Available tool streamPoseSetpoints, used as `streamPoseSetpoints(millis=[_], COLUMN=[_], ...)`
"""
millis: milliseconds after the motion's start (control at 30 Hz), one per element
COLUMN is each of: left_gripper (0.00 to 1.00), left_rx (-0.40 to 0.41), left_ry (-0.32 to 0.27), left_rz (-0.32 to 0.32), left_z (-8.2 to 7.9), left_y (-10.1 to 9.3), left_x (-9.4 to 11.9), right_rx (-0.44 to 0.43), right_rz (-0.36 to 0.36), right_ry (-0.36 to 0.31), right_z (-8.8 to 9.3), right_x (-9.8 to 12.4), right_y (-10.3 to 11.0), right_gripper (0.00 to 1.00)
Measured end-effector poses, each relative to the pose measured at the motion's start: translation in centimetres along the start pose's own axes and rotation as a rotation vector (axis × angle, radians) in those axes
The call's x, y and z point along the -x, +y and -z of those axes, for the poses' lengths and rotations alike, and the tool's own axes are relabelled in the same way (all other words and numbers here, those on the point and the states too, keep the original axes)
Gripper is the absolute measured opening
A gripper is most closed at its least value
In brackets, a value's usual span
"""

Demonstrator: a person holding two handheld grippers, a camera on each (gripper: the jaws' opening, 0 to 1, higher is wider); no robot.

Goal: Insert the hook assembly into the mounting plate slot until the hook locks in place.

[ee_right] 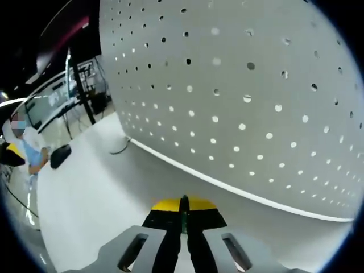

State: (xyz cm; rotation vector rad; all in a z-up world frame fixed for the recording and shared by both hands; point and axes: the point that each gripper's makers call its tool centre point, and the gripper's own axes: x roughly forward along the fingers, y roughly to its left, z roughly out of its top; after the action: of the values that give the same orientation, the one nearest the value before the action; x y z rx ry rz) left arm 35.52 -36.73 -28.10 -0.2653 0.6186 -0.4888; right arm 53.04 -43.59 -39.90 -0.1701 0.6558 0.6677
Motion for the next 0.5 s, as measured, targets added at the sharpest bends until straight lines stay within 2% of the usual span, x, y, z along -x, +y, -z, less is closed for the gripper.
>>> streamPoseSetpoints(millis=[300,500], left_gripper=[0.95,0.95], left_rx=[-0.004,-0.014], left_ry=[-0.022,-0.031], left_rz=[-0.001,0.004], left_z=[-0.6,-0.9], left_y=[-0.2,-0.7], left_x=[0.3,0.7], right_rx=[0.006,0.01], right_rz=[-0.004,0.001], right_ry=[0.003,-0.019], right_z=[-0.1,-0.9], right_x=[0.8,1.8], right_y=[0.0,-0.2], right_gripper=[0.0,0.0])
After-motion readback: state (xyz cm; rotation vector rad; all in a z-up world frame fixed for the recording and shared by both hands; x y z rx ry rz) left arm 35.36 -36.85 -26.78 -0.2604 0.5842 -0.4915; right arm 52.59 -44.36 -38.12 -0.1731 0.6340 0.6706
